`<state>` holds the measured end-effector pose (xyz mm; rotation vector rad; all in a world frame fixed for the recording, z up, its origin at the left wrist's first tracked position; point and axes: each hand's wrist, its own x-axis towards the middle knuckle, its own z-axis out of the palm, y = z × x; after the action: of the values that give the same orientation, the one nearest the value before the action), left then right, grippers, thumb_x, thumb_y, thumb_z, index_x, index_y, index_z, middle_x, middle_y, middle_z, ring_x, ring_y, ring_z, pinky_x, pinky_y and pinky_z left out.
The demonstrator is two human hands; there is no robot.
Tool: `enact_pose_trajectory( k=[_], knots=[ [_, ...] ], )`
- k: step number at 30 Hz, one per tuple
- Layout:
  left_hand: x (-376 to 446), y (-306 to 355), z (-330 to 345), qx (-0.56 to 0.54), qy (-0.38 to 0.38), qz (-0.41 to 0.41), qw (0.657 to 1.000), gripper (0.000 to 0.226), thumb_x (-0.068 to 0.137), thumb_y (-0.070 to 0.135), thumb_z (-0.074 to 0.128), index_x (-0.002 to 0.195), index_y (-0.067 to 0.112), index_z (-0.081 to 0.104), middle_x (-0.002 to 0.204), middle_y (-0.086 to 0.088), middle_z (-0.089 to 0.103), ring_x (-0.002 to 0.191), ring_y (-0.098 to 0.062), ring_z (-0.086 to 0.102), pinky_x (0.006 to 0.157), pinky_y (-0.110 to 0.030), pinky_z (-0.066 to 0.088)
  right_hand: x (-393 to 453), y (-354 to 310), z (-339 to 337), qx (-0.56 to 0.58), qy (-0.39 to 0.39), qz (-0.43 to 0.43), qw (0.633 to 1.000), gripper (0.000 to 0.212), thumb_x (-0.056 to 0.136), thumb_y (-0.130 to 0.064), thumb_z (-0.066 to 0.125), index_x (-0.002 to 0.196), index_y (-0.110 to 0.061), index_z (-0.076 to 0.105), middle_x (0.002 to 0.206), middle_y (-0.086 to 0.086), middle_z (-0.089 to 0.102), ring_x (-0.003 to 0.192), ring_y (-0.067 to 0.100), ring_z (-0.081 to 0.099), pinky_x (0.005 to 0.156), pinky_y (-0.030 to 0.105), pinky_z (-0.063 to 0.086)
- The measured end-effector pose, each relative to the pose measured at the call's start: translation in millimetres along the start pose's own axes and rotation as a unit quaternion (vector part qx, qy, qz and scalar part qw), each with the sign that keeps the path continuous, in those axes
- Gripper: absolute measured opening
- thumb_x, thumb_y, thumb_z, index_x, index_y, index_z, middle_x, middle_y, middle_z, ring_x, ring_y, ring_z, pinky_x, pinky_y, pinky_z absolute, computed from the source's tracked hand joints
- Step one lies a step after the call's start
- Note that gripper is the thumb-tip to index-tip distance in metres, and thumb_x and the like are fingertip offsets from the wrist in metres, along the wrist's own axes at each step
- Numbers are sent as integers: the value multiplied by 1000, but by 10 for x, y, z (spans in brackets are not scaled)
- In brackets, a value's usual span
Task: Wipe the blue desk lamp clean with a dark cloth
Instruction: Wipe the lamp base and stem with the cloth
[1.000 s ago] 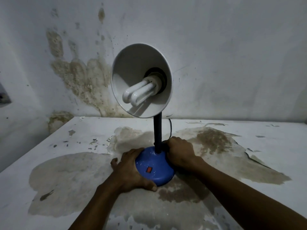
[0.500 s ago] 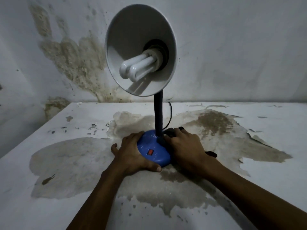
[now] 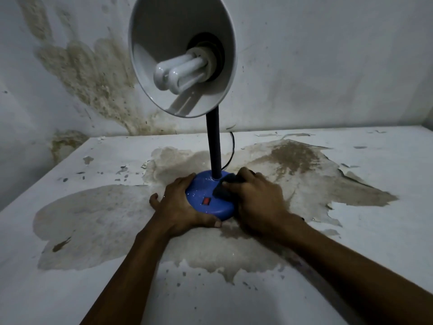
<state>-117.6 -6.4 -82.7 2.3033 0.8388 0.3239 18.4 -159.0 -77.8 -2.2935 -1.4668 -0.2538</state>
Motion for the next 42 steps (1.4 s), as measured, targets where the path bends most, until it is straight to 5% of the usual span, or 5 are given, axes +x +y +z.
enact_pose_trajectory(
  k=[10, 17, 26, 31, 42],
  knots=[
    [-28, 37, 3, -25, 13, 2, 1000, 129, 35, 58, 94, 147, 35, 33, 144, 11, 45, 114, -6, 32, 117, -54, 18, -248, -138, -82, 19, -21, -25, 999, 47, 85, -26, 50, 128, -39, 64, 138, -2, 58, 114, 28, 56, 89, 40, 50],
    [-60, 53, 20, -16, 21, -8, 1000, 129, 35, 60, 93, 147, 34, 35, 144, 9, 47, 122, -13, 40, 117, -55, 17, 207, -11, -39, 67, -41, 120, 990, 51, 84, -28, 42, 129, -44, 63, 114, 3, 72, 95, 30, 64, 77, 35, 50],
    [-43, 31, 75, -29, 27, -4, 999, 134, 25, 71, 79, 146, 35, 36, 144, 11, 47, 132, -17, 41, 118, -56, 14, -354, -326, -119, 64, 0, 74, 995, 52, 82, -13, 57, 126, -39, 66, 96, 0, 76, 75, 16, 58, 70, 28, 45],
    [-55, 34, 72, -23, 34, 4, 999, 129, 33, 65, 84, 148, 35, 34, 146, 10, 45, 134, -16, 37, 118, -55, 11, -356, -52, -294, 262, -6, 107, 959, 59, 73, 2, 53, 100, -45, 75, 90, -25, 74, 74, -9, 65, 76, 17, 54],
    [-22, 12, 106, 0, 40, 4, 999, 136, 26, 76, 76, 148, 33, 34, 145, 9, 46, 134, -17, 41, 117, -56, 11, -229, -405, -24, 63, 0, 151, 987, 37, 88, -22, 52, 121, -31, 67, 98, 2, 72, 87, 24, 63, 77, 35, 52]
  ],
)
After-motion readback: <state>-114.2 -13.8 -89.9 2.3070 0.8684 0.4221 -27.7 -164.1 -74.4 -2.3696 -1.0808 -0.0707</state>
